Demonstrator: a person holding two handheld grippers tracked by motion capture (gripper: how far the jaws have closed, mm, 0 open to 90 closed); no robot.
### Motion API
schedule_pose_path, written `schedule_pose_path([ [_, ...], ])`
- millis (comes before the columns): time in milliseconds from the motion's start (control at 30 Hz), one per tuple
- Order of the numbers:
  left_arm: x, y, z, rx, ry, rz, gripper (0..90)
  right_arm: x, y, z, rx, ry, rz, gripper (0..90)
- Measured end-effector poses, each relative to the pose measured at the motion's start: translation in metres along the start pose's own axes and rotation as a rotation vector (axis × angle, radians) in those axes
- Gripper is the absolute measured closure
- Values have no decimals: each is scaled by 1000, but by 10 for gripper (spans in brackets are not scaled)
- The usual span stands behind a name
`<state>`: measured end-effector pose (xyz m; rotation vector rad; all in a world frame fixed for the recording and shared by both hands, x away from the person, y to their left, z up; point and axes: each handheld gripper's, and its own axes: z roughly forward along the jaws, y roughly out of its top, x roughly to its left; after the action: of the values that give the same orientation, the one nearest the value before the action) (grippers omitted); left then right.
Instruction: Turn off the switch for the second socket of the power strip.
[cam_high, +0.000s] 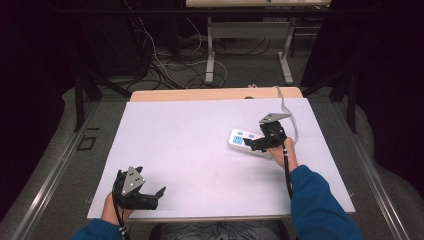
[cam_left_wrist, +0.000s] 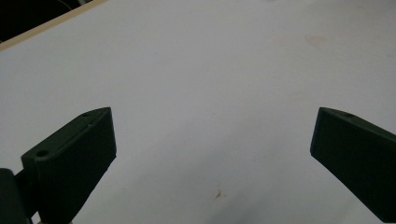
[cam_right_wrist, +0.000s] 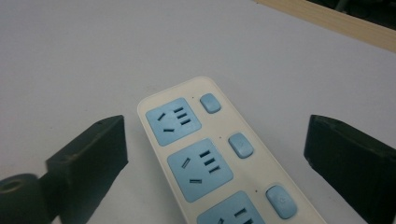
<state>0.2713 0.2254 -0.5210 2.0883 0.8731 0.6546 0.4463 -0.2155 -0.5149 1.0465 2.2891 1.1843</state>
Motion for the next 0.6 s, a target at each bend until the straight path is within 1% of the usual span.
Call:
schedule_pose_path([
  [67,0,0,-1,4,1,1,1,0,-1,1,6,0,0,4],
  [100,0,0,-1,3,-7,-9,1,0,0,1,5,-1,1,0],
  [133,1,0,-1,3,2,2,1,0,0,1,4,3,0,0],
  [200,0,0,-1,3,-5,-7,1,0,0,0,-5,12,-4,0],
  [267,-1,0,-1,1,-9,-6,1,1,0,-1,-6,9,-3,0],
  [300,0,0,-1,4,-3,4,1,0,0,-2,-7,17,-4,0],
  [333,-1,0,0,6,-10,-9,1,0,0,-2,-4,14,-4,0],
  [367,0,0,-1,4,1,2,1,0,0,-2,-2,15,1,0],
  [433,0,0,-1,-2,1,-1,1,0,0,-3,4,16,2,0],
  [500,0,-1,-1,-2,-4,-9,1,1,0,-5,8,32,6,0],
  [533,1,0,-1,0,3,2,1,1,0,-5,8,32,6,0],
  [567,0,0,-1,-1,2,3,1,1,0,-6,4,31,2,0],
  [600,1,0,-1,2,1,3,1,2,1,-8,5,37,11,0],
])
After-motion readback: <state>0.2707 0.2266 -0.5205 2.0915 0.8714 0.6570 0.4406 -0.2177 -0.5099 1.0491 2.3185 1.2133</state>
